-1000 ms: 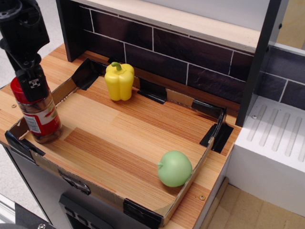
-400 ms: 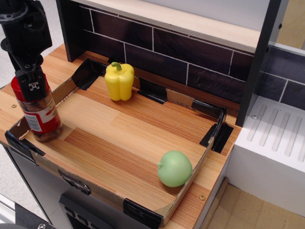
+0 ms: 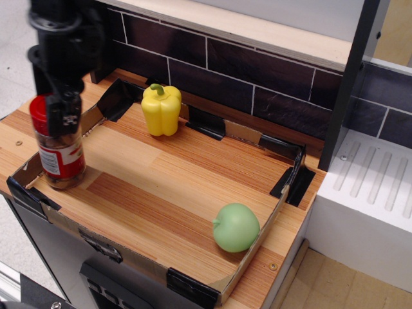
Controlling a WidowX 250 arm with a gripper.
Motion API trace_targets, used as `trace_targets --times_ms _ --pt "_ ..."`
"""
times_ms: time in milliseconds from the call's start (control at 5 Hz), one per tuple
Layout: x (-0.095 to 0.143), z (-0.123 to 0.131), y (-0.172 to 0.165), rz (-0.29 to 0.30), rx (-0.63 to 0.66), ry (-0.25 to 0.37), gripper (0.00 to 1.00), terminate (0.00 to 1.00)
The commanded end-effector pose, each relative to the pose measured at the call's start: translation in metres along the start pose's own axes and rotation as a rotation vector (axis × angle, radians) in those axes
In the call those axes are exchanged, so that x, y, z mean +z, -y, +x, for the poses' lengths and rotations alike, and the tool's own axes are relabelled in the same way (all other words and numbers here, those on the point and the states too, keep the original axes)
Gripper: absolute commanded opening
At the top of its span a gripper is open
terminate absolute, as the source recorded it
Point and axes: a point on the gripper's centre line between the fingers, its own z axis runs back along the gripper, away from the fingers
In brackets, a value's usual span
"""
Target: Topple basil bottle
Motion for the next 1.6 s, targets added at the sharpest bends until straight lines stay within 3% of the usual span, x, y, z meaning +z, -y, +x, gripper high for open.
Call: trace_targets --times_ms 0,200,400,800,1000,1200,1400 --pt "0.007 0.022 0.008 0.089 -0.022 -0.125 0.00 0.00" --pt "-0.002 0.034 0.020 0.080 -0.024 -0.148 0.00 0.00" --pt "-0.009 0.050 0.032 0.039 -0.027 -0.056 0.00 0.00" --pt "-0.009 0.069 0.048 -0.118 -0.029 0.213 0.00 0.00" --pt "-0.012 0.081 0.052 -0.151 -0.053 0.298 0.00 0.00" --pt "-0.015 0.092 0.054 -0.193 -0.024 0.314 0.00 0.00" --pt "-0.018 0.100 0.052 -0.217 0.066 0.288 1.00 0.00"
